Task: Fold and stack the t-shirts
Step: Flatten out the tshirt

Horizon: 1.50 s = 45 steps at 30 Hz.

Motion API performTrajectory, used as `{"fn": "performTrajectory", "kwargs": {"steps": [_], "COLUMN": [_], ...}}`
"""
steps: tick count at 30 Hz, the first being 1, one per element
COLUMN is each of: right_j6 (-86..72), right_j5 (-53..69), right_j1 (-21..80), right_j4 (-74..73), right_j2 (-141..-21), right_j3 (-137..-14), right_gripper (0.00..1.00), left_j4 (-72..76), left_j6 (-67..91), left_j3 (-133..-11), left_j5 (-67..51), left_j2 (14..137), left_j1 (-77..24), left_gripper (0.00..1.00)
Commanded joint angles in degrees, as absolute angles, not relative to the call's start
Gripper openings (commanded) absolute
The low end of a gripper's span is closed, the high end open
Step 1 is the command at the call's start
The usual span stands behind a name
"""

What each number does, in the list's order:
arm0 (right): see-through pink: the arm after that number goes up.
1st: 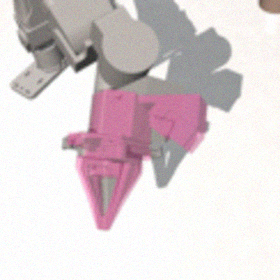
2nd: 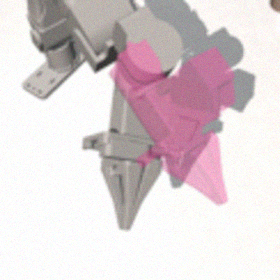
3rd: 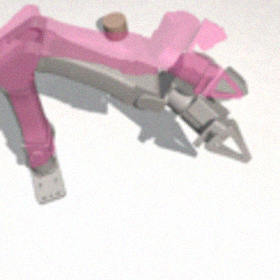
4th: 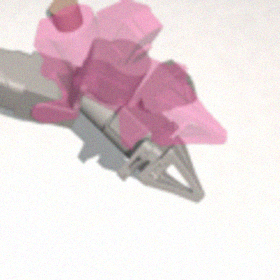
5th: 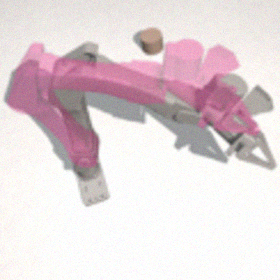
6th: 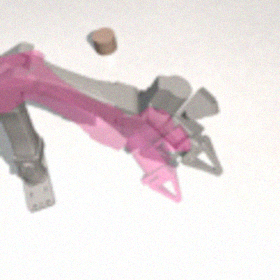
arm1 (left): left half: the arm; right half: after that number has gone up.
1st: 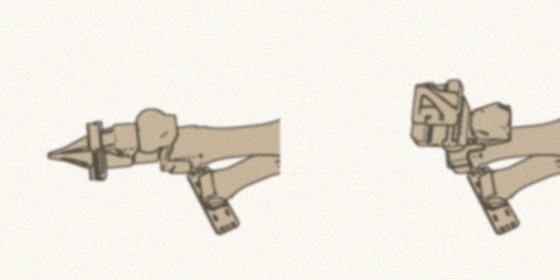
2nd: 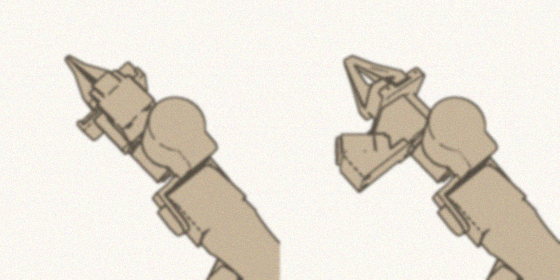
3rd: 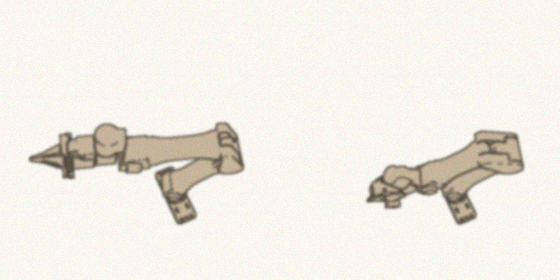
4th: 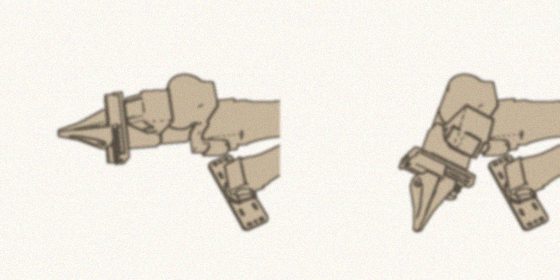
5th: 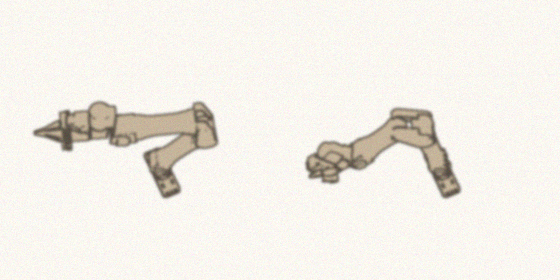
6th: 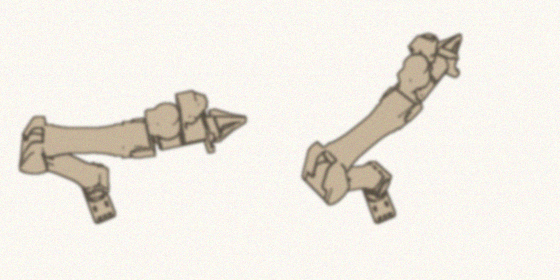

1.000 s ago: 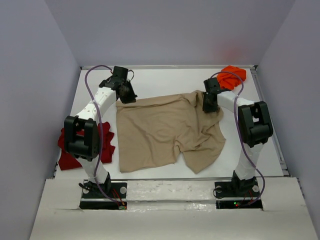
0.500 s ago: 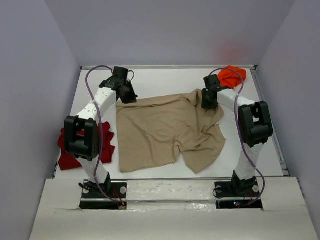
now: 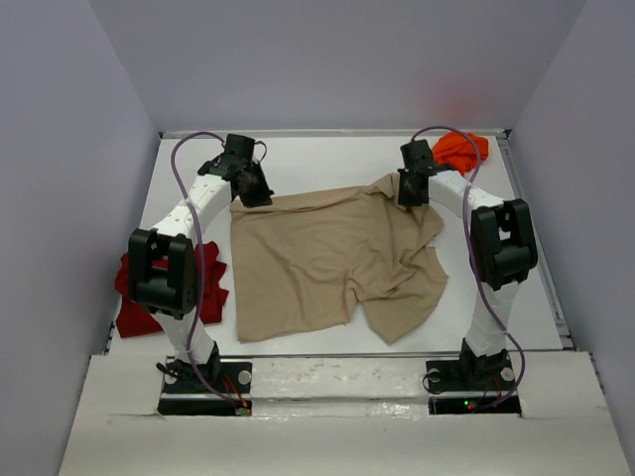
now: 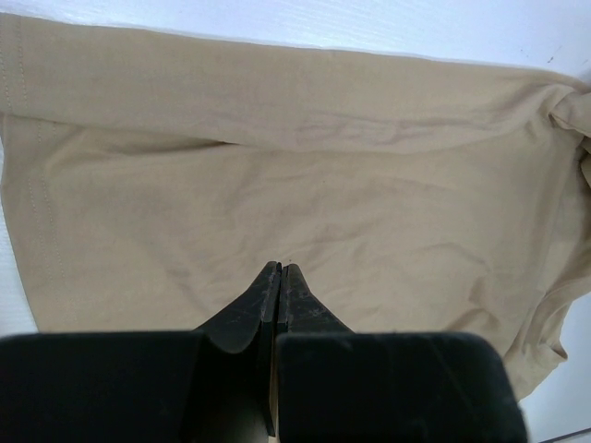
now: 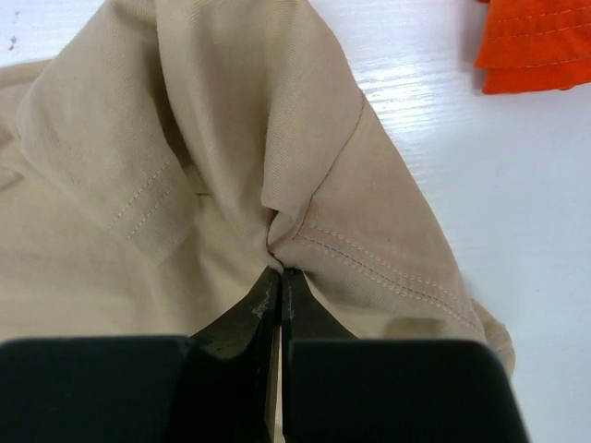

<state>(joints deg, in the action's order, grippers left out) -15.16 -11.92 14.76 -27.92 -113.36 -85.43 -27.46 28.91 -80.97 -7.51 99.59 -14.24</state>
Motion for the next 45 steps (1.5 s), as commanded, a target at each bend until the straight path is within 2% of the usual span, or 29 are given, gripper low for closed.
{"fn": "performTrajectory", "kwargs": {"steps": [1, 10, 21, 30, 34, 37, 43, 44, 45], "right_j6": [-15.47, -12.31, -6.24, -5.37, -1.59, -0.70, -1.23, -0.80, -0.70], "right_j5": [-13.52, -28.38, -33.30, -36.73, -35.16, -33.13, -24.79, -22.70, -21.72], "right_j1": [16.00, 16.52, 15.91, 13.71, 11.96, 9.94, 7.47, 7.47, 7.47], "right_j4": [-28.12, -24.61, -34.18, -37.26, -37.44, -41.47, -43.24, -43.42, -44.11], "right_j2": [-113.64, -117.94, -131.74, -139.39, -144.13, -149.93, -151.61, -151.79, -151.96], "right_j3": [-87.44, -96.84, -121.97, -135.33, -140.70, -149.66, -146.61, -146.25, -145.99], "right_gripper": [0.00, 0.00, 0.00, 0.00, 0.00, 0.00, 0.00, 0.04, 0.20], "left_j4": [-26.81, -26.37, -25.58, -25.58, -25.66, -25.84, -26.45, -26.63, -26.72], "left_j6": [27.95, 27.95, 28.13, 28.21, 28.21, 28.39, 28.83, 29.00, 29.09], "left_j3": [-80.16, -78.31, -77.34, -76.99, -77.17, -77.08, -77.17, -77.17, -77.17], "left_j5": [-8.53, -6.33, -6.85, -6.41, -6.59, -6.59, -5.80, -5.71, -5.80], "left_j2": [98.88, 99.14, 99.49, 99.93, 100.37, 100.46, 101.07, 101.16, 101.16], "left_j1": [-14.24, -14.76, -15.64, -15.82, -16.08, -16.17, -16.17, -16.17, -16.17], "left_gripper": [0.09, 0.09, 0.09, 0.09, 0.09, 0.09, 0.09, 0.09, 0.09]}}
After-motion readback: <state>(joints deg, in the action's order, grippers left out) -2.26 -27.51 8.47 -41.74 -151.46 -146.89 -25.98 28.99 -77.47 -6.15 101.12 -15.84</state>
